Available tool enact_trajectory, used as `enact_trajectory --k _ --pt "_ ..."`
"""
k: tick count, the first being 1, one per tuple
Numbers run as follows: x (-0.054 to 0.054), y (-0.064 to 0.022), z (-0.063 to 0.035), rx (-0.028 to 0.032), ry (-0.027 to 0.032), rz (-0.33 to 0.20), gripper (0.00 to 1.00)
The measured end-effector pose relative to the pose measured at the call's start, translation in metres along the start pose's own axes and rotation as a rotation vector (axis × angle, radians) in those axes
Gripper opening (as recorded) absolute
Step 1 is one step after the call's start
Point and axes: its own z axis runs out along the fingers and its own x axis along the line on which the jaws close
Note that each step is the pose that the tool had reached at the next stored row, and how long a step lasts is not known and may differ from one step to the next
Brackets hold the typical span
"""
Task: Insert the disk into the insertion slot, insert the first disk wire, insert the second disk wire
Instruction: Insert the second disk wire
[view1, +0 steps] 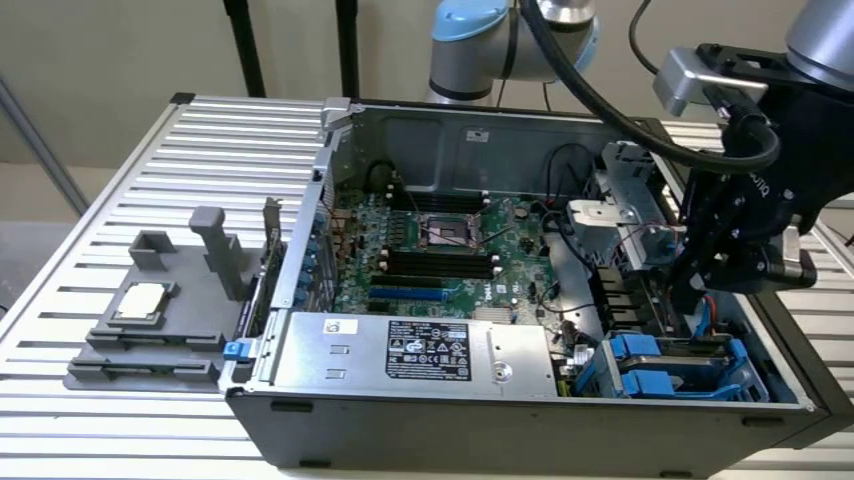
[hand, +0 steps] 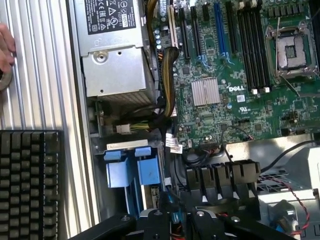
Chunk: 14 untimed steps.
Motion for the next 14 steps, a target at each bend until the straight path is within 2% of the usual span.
enact_trajectory --k 2,7,14 --pt "-0.001 0.0002 0.0026 0.0018 0.0078 0.0 0.24" --pt "-0.006 -0.0004 0.0077 0.003 0.0145 0.0 0.24" --pt "-0.01 -0.0026 0.0116 0.0057 0.0317 0.001 0.24"
